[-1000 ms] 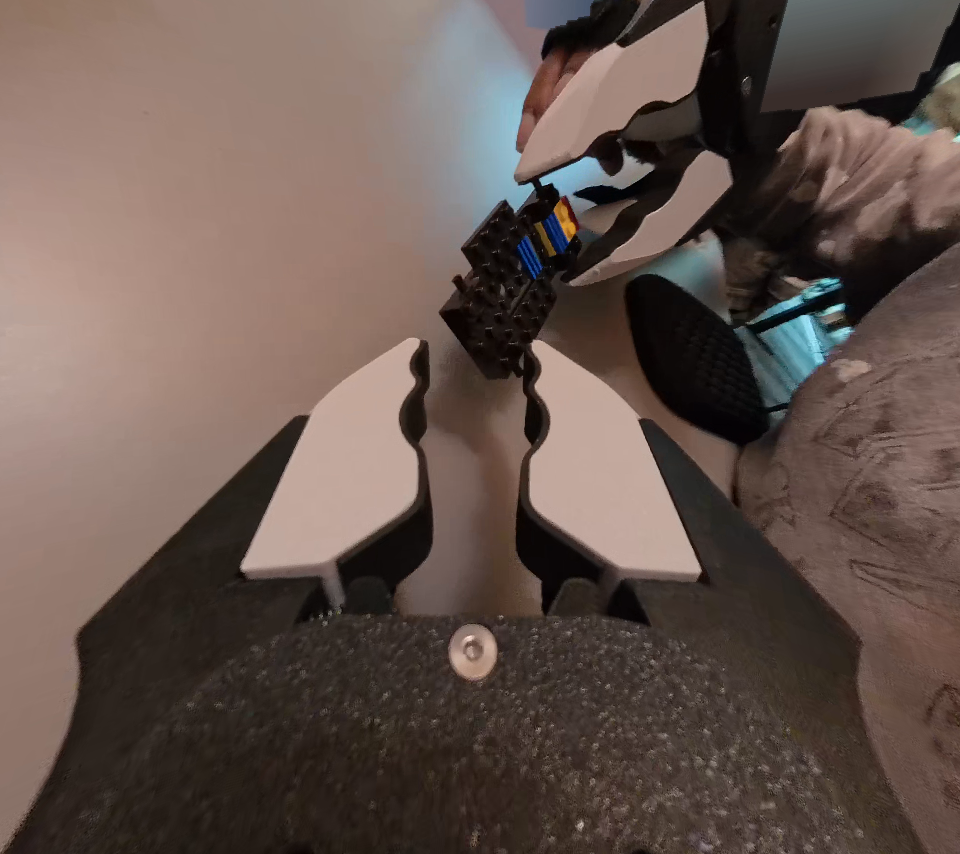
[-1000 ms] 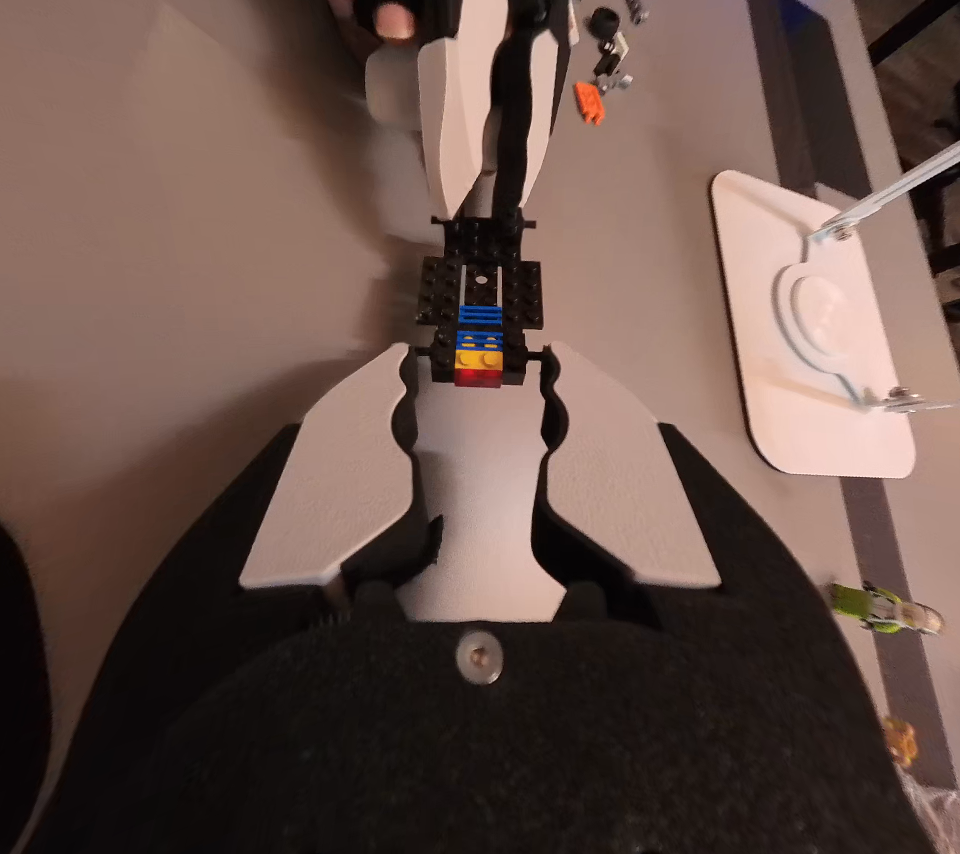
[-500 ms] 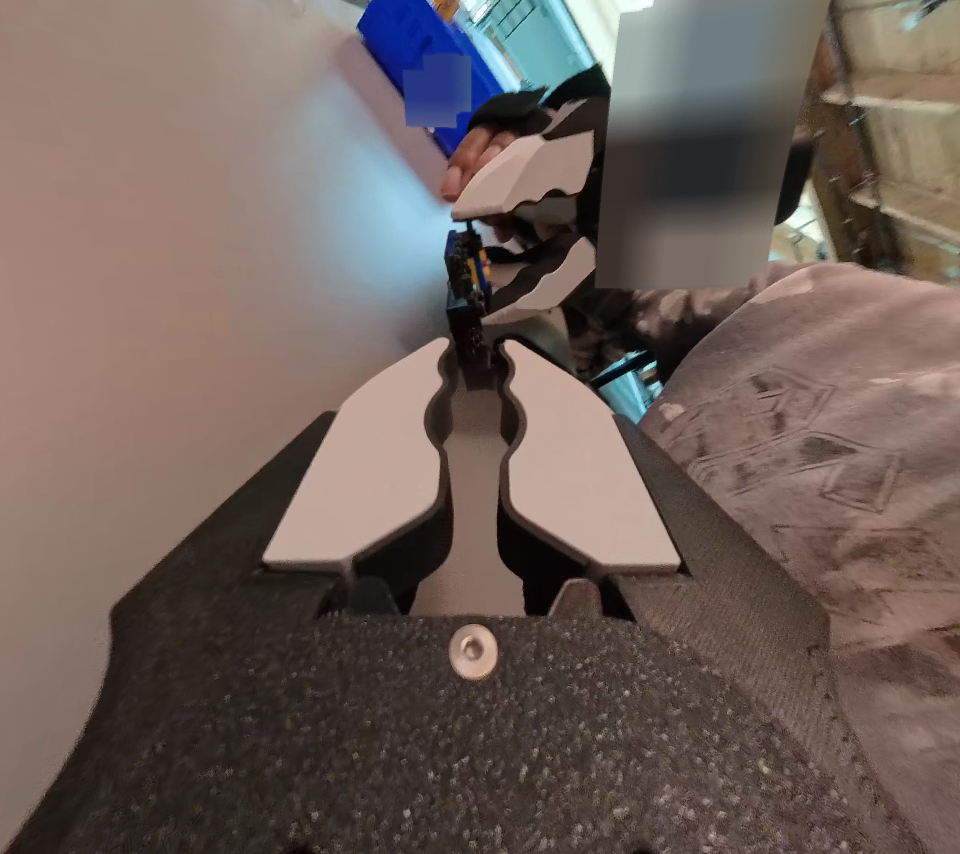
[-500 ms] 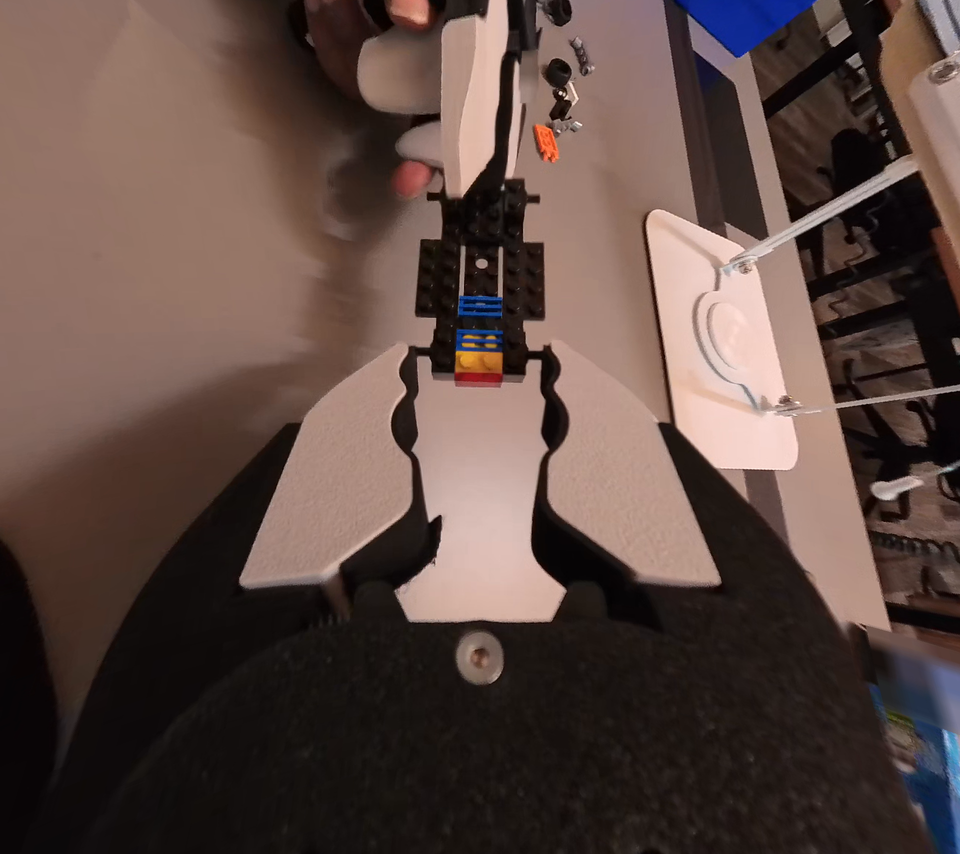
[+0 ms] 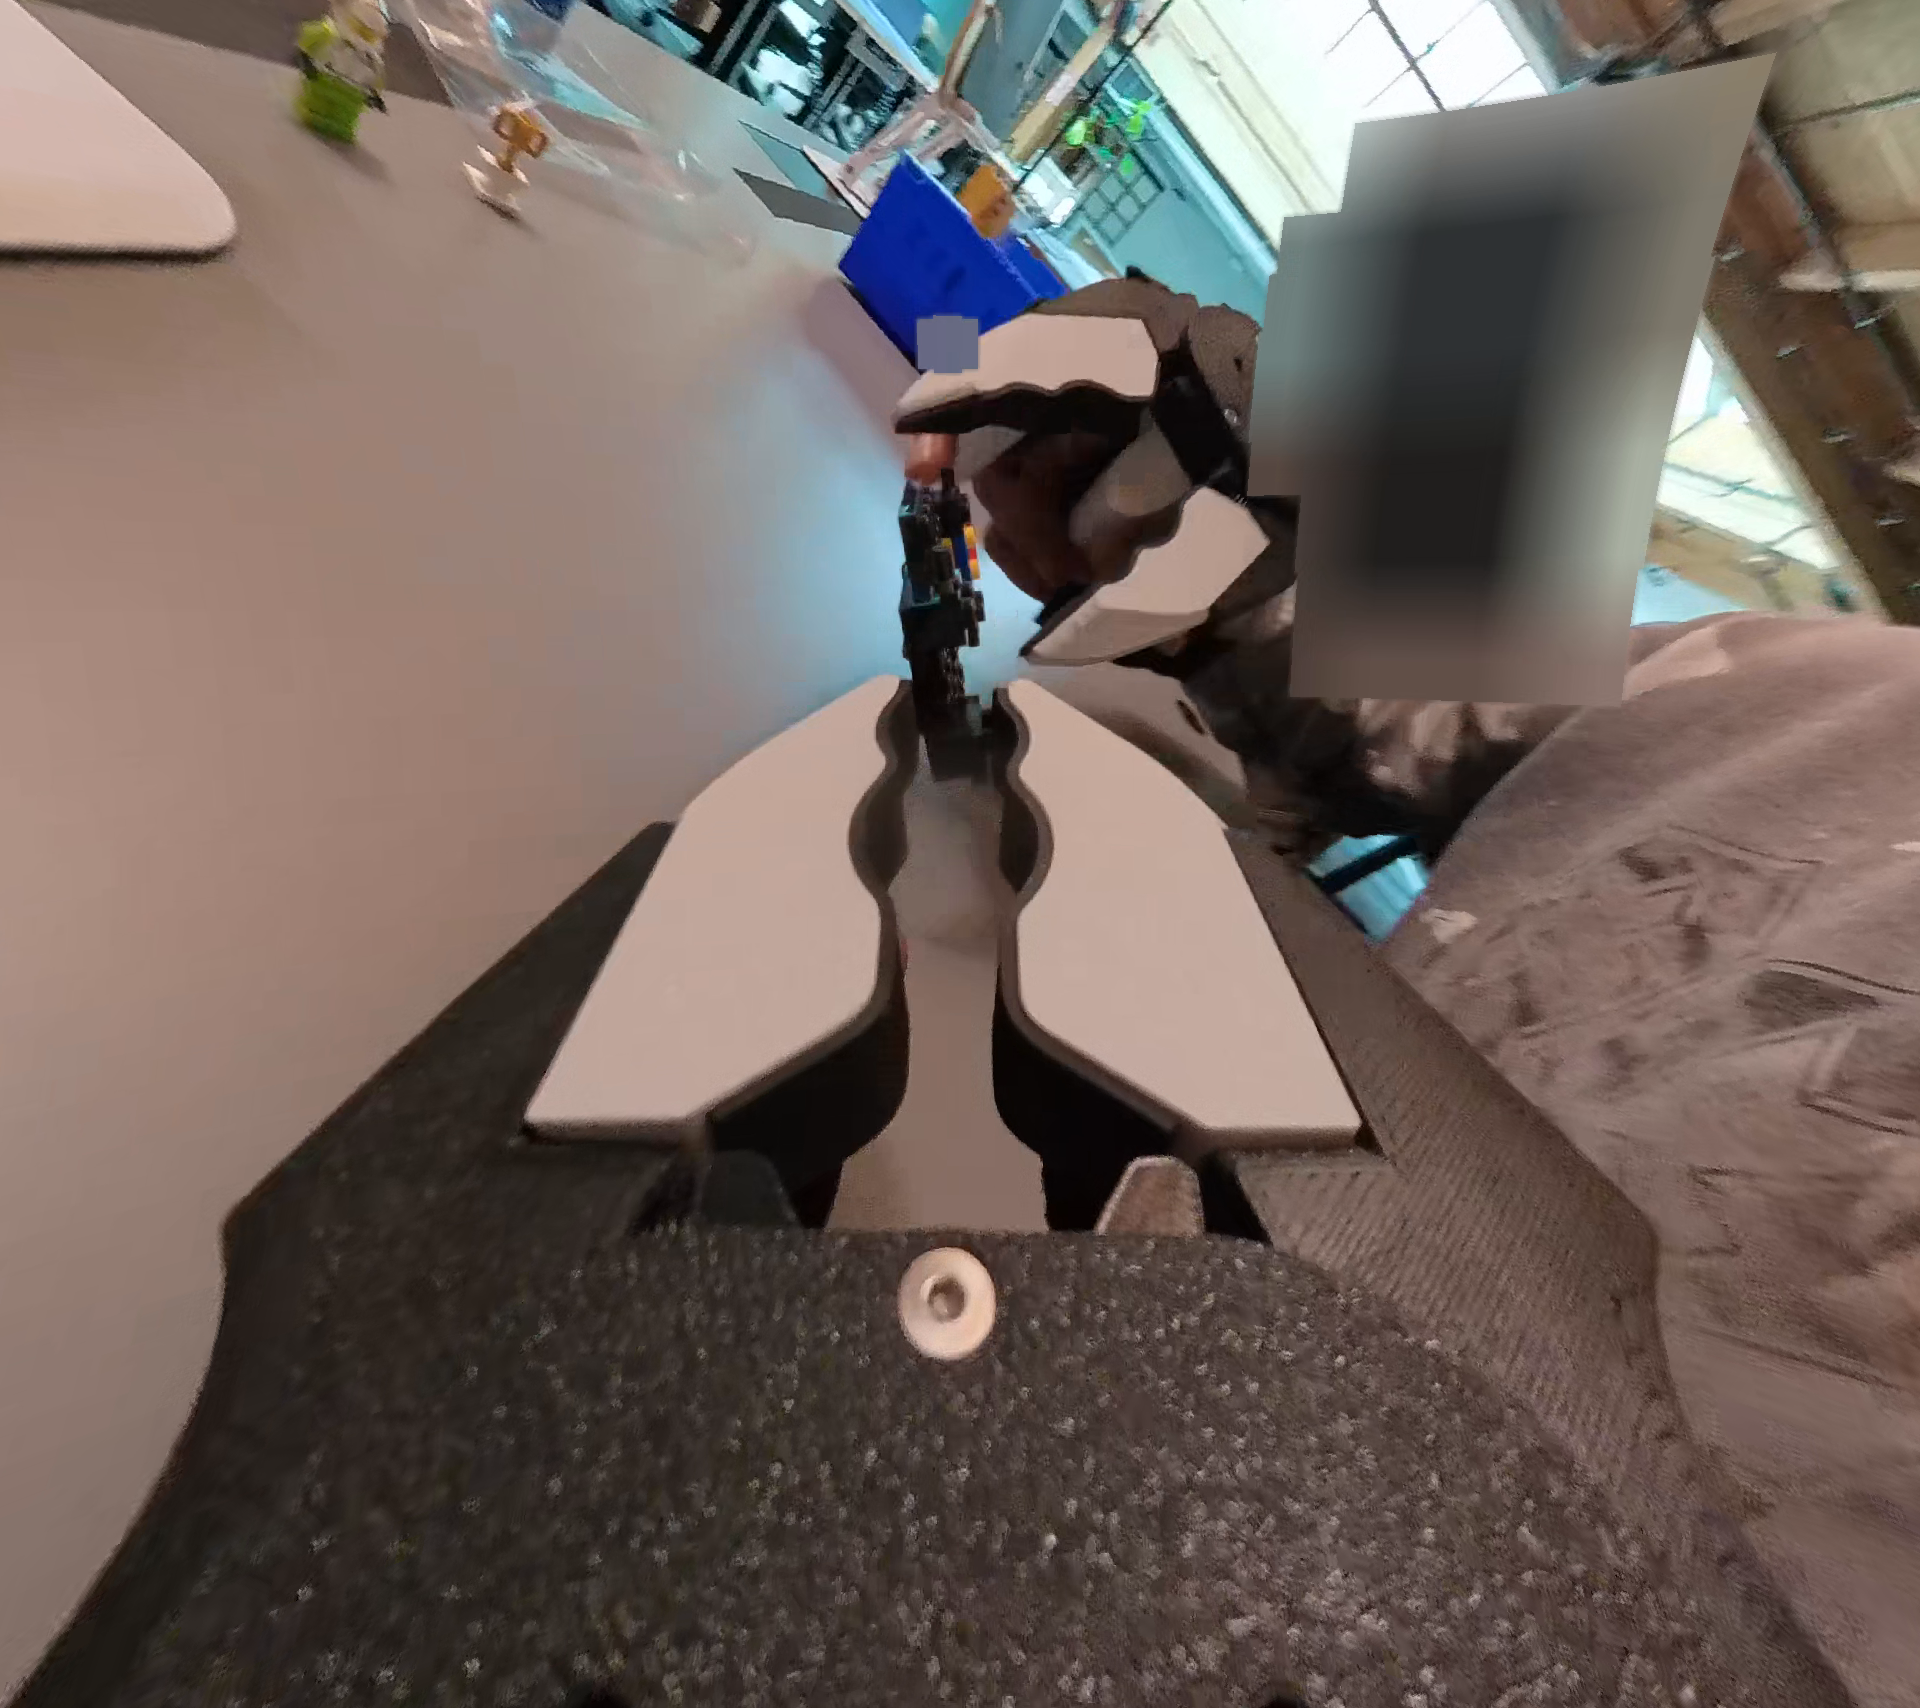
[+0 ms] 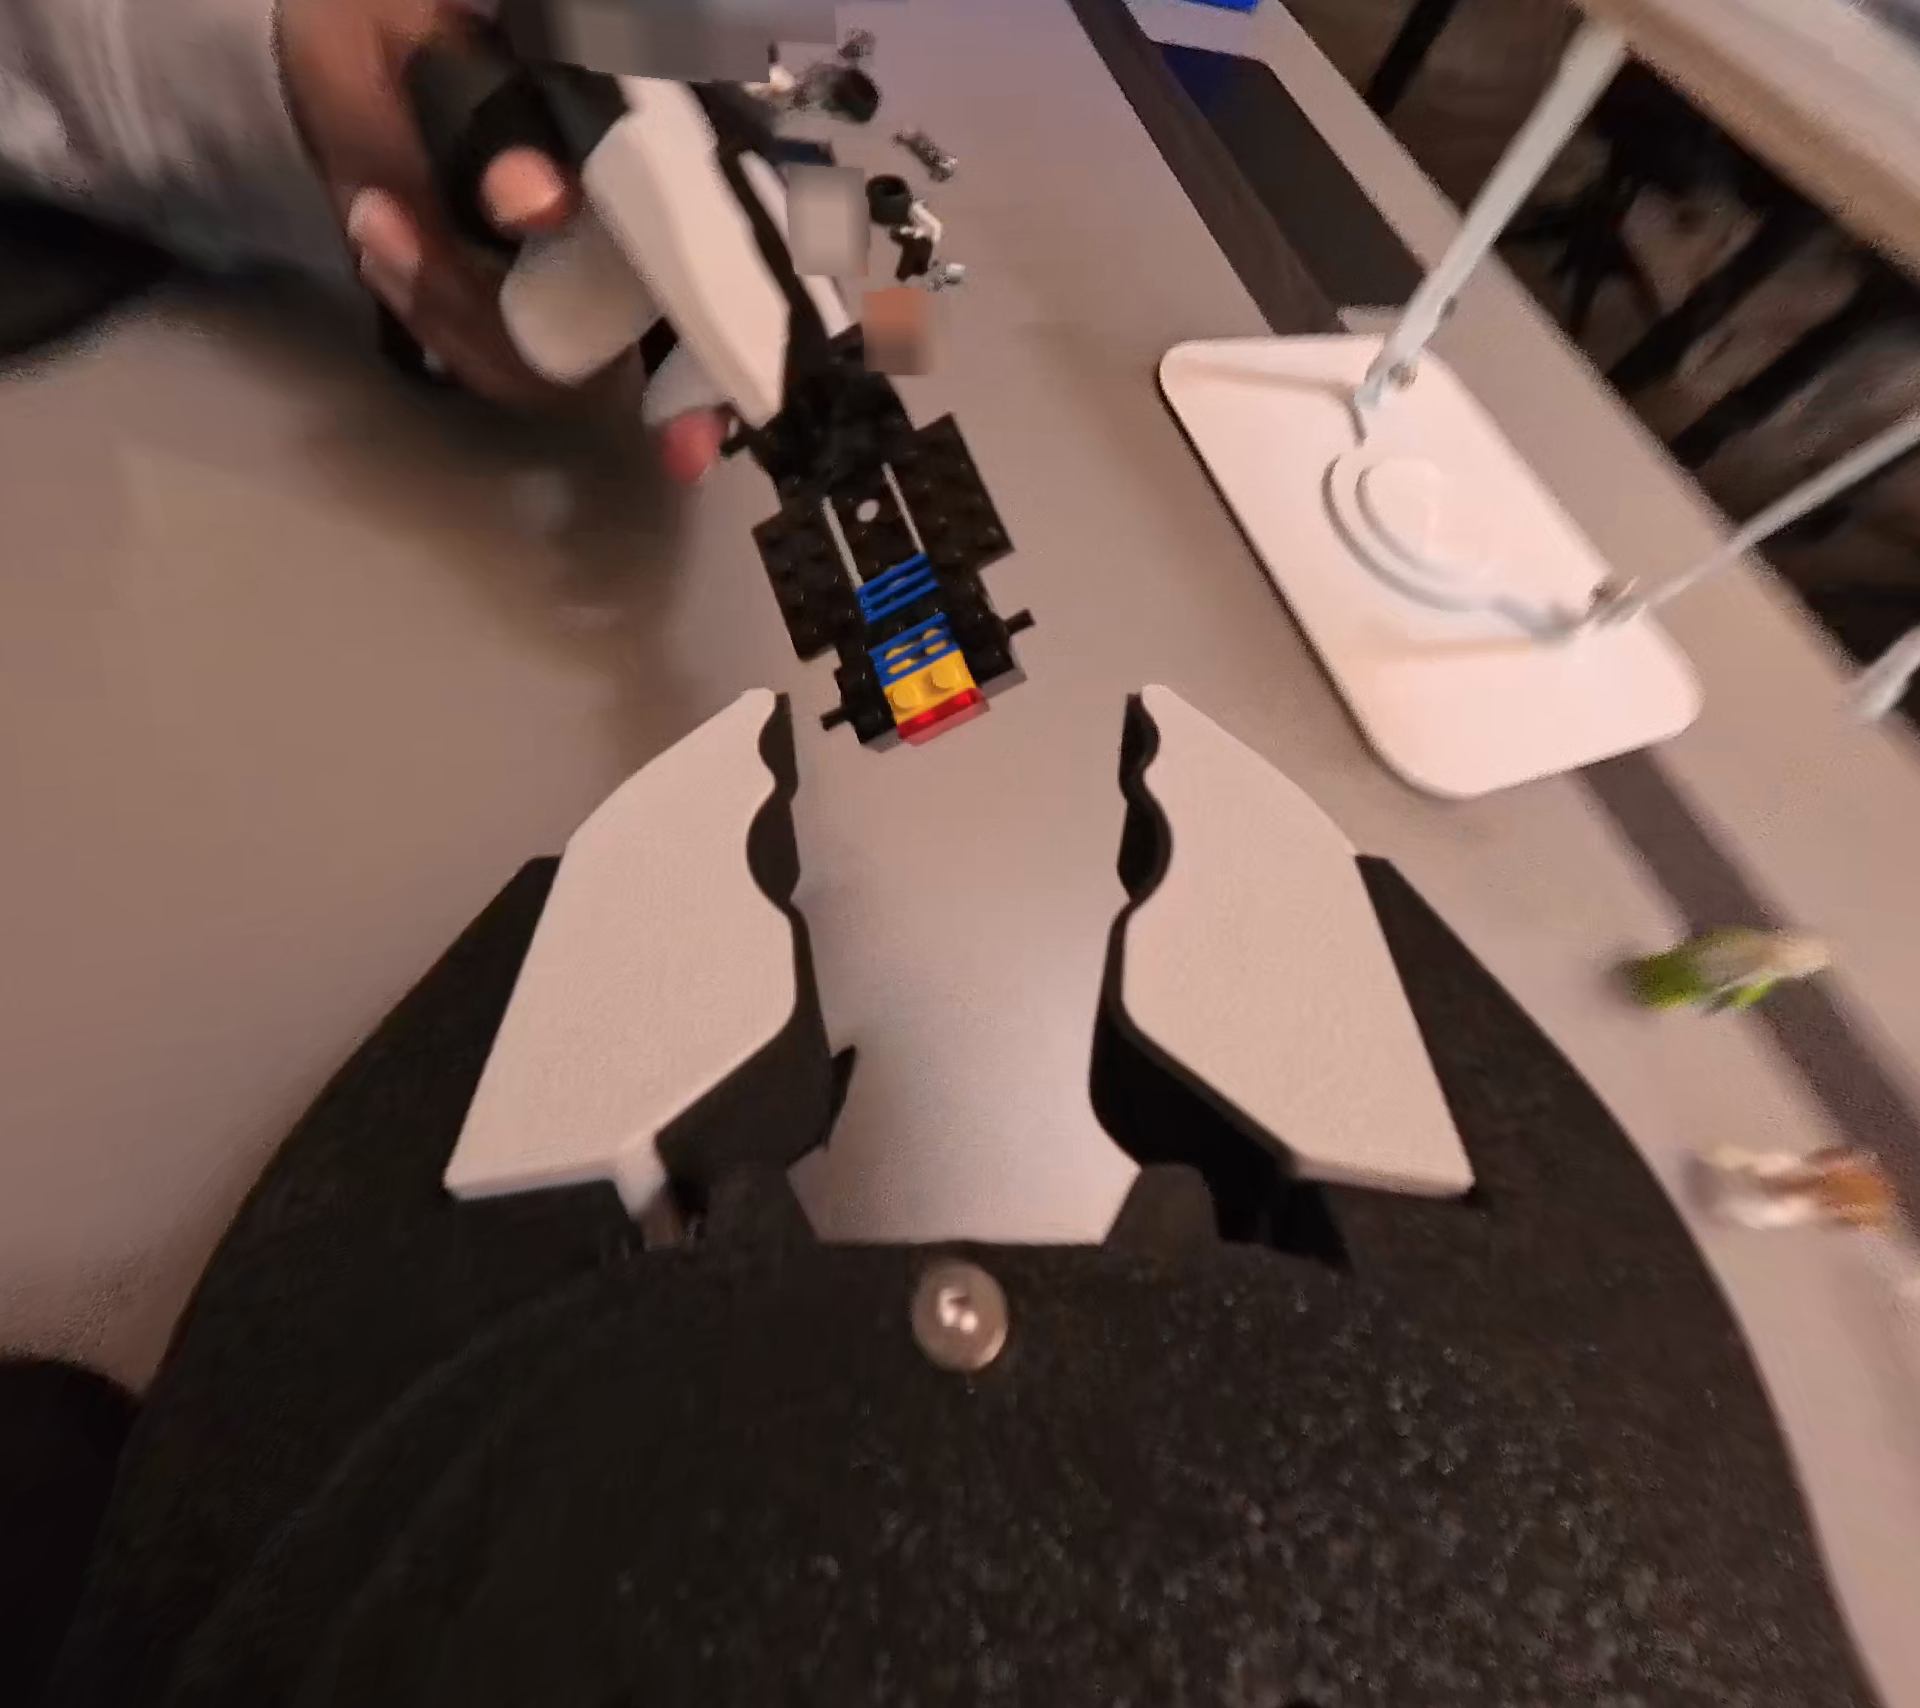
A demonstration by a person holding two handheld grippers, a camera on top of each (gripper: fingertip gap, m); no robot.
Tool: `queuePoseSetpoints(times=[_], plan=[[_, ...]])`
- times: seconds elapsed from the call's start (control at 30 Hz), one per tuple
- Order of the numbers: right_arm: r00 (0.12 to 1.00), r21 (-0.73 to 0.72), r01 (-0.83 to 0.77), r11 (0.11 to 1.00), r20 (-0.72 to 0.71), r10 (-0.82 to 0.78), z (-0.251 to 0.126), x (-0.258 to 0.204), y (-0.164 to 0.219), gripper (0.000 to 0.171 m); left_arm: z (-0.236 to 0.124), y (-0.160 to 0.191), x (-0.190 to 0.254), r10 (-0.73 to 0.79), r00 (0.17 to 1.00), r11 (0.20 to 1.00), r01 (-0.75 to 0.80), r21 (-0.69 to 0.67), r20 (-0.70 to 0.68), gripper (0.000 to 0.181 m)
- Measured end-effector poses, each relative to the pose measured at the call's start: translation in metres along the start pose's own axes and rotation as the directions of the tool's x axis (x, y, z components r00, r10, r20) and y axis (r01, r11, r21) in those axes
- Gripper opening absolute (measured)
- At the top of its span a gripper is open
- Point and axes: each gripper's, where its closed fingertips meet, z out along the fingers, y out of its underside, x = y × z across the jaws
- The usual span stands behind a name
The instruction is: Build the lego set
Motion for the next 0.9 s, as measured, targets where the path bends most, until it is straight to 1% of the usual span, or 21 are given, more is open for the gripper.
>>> queuePoseSetpoints(times=[0.07, 0.1, 0.13, 0.2, 0.33, 0.4, 0.67, 0.83, 0.9], plan=[[0.977, 0.023, -0.213, 0.977, -0.005, 0.214, 0.005, 0.003, -0.002, 0.061, 0.0, -0.001, -0.002, 0.077, 0.995, 0.997, -0.077, 0.003, 0.063, 0.013], [0.956, 0.036, -0.292, 0.956, -0.014, 0.293, 0.008, 0.003, -0.002, 0.062, 0.001, -0.002, -0.003, 0.123, 0.988, 0.992, -0.124, 0.002, 0.096, 0.013], [0.935, 0.04, -0.352, 0.935, -0.034, 0.353, 0.012, 0.004, -0.001, 0.061, 0.002, -0.003, -0.002, 0.165, 0.978, 0.986, -0.167, 0.001, 0.125, 0.013], [0.907, 0.066, -0.41, 0.91, -0.076, 0.415, 0.018, 0.004, -0.001, 0.058, 0.004, -0.003, 0.0, 0.237, 0.956, 0.971, -0.239, -0.01, 0.171, 0.013], [0.879, 0.133, -0.443, 0.887, -0.131, 0.459, 0.023, 0.008, -0.008, 0.039, 0.008, -0.001, 0.004, 0.344, 0.907, 0.938, -0.346, -0.033, 0.244, 0.013], [0.875, 0.131, -0.449, 0.884, -0.138, 0.465, 0.023, 0.009, -0.009, 0.039, 0.007, -0.002, 0.005, 0.378, 0.885, 0.923, -0.382, -0.04, 0.272, 0.013], [0.879, 0.128, -0.443, 0.887, -0.132, 0.458, 0.019, 0.009, -0.012, 0.038, 0.008, -0.005, 0.009, 0.44, 0.841, 0.893, -0.448, -0.049, 0.315, 0.013], [0.871, 0.142, -0.457, 0.878, -0.13, 0.474, 0.016, 0.011, -0.012, 0.037, 0.008, -0.005, 0.009, 0.444, 0.836, 0.89, -0.453, -0.051, 0.322, 0.013], [0.872, 0.143, -0.454, 0.879, -0.133, 0.472, 0.016, 0.012, -0.013, 0.034, 0.008, -0.005, 0.009, 0.444, 0.836, 0.89, -0.453, -0.051, 0.323, 0.013]])
